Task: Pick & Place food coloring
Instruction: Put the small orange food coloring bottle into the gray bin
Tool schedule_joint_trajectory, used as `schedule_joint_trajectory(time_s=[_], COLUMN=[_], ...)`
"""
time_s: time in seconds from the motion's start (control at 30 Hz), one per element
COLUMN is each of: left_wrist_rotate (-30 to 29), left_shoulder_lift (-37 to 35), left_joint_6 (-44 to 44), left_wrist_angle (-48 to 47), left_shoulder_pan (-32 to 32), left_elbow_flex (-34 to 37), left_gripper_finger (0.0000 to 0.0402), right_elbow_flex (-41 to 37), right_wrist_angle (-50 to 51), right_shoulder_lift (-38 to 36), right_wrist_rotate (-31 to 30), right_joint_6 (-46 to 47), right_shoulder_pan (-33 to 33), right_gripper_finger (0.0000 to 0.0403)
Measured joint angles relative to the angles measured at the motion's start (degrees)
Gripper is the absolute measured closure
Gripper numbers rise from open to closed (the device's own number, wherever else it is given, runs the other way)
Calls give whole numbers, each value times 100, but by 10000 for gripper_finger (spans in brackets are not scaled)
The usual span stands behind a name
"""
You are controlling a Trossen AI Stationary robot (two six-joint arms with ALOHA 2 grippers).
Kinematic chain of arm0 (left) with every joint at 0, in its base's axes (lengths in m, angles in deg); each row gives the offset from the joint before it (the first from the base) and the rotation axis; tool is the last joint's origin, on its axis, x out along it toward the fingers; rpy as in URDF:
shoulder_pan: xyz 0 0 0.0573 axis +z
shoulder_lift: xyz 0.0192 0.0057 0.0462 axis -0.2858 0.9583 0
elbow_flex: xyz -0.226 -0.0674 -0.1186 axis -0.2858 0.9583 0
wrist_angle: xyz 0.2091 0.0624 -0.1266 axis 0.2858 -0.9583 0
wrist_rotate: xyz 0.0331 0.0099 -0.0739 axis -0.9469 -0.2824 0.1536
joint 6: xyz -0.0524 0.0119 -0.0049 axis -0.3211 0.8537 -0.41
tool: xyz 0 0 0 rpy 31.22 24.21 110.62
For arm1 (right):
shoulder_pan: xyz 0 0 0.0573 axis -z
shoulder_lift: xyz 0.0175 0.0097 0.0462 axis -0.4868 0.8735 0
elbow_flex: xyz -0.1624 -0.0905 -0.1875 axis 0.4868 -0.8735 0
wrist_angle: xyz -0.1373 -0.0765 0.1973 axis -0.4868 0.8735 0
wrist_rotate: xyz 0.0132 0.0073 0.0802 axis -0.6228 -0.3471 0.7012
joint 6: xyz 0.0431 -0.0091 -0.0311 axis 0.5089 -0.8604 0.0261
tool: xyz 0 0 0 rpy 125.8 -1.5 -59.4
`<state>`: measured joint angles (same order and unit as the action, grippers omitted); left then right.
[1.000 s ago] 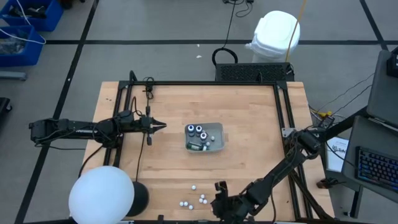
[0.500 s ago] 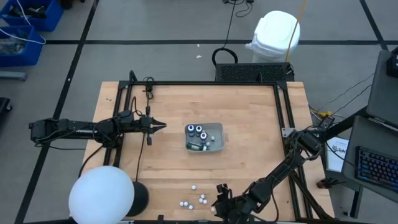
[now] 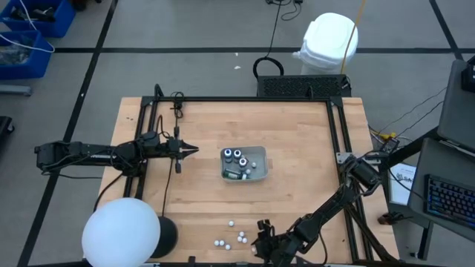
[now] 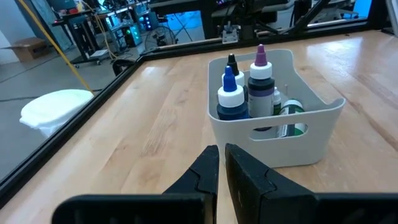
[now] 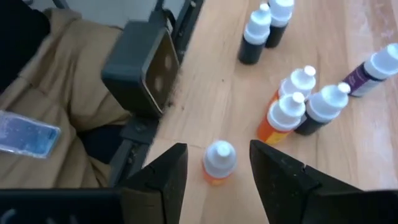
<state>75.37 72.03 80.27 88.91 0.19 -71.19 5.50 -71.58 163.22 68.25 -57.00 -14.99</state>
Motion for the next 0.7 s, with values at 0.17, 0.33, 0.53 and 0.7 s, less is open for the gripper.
schedule_joint_trajectory(time_s=[0.17,0.33,0.53,0.7], left_wrist_rotate=[2,2,0,2], left_shoulder_lift=[0,2,0,0], left_joint_6=[-7,-7,-7,-7], left_wrist_angle=[2,0,0,0], left_shoulder_pan=[-2,-1,0,-2], left_elbow_flex=[0,0,0,0], left_gripper_finger=[366,366,366,366], right_elbow_flex=[0,0,0,0], right_wrist_angle=[10,26,13,14], right_shoulder_lift=[-2,-2,-2,-2], right_wrist_rotate=[-109,-127,-127,-129], right_joint_6=[-31,-60,-45,-45], right_shoulder_pan=[0,2,2,2], right_gripper_finger=[238,248,285,335])
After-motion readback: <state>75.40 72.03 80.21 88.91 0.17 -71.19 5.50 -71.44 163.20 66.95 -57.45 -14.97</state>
